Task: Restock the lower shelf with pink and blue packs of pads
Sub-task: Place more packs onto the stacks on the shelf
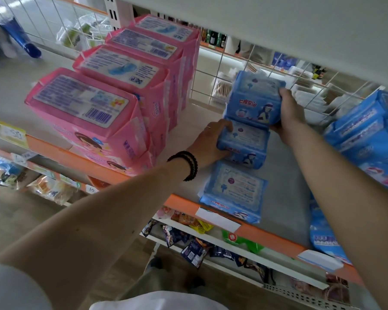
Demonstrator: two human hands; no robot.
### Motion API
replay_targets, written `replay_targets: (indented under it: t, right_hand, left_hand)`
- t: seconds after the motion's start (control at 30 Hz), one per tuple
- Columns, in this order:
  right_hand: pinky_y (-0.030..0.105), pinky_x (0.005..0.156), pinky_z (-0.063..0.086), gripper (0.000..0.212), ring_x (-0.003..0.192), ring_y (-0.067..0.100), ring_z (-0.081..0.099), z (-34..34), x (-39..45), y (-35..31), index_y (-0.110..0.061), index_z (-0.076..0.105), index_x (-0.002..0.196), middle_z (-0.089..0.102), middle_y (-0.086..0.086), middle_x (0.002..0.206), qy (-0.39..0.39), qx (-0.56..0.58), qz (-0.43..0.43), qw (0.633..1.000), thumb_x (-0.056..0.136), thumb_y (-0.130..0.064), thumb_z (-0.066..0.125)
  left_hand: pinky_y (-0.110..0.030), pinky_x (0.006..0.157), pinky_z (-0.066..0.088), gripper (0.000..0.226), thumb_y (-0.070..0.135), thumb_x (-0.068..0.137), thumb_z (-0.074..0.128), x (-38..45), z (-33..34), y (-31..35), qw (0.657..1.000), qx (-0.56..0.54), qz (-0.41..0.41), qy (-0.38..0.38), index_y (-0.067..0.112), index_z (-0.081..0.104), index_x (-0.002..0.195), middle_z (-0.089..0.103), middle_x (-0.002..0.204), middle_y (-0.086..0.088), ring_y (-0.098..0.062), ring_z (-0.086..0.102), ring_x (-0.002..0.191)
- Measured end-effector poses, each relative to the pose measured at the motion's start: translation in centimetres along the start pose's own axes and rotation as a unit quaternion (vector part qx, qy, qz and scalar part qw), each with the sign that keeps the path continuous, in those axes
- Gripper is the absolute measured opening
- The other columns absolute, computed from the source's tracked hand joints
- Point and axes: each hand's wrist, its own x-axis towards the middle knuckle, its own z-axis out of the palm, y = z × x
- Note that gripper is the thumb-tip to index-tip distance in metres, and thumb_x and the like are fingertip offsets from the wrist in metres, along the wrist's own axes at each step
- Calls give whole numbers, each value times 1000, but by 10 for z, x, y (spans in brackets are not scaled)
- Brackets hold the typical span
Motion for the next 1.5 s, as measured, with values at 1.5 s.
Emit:
replay_targets:
  t: [1.5]
  right_hand:
    - [40,92,57,57,101,-2,65,-38,-77,71,-22,56,134,67,-13,116,-44,-177,-276,944,85,-45,73]
  left_hand:
    - [-28,93,57,68,34,86,78,2,-24,53,997,57,34,30,18,48,145,68,127,0,-12,67,108]
